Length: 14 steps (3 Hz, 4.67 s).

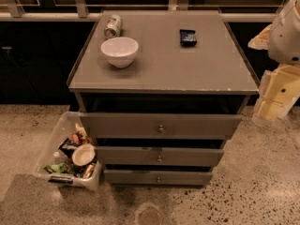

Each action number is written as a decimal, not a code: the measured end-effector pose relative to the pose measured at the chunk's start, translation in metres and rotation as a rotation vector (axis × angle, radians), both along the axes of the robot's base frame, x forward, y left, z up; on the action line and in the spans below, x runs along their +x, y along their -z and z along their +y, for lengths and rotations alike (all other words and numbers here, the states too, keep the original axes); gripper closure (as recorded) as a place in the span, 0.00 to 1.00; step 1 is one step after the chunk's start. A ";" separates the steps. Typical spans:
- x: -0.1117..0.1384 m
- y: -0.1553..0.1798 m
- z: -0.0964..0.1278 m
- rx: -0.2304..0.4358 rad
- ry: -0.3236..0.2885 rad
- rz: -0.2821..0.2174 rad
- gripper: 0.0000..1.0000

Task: Open top drawer

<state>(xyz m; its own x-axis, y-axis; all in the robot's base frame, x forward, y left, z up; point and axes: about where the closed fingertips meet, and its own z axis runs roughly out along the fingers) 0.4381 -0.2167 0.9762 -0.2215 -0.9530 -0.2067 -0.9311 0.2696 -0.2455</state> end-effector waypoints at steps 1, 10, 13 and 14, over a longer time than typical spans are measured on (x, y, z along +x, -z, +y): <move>0.000 0.000 0.000 0.000 0.000 0.000 0.00; 0.023 0.199 0.050 -0.086 -0.054 -0.259 0.00; 0.028 0.257 0.058 -0.075 -0.005 -0.198 0.00; 0.032 0.258 0.058 -0.066 -0.011 -0.207 0.00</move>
Offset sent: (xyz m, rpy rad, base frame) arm -0.0339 0.0075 -0.0595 -0.0169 -0.0627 0.0686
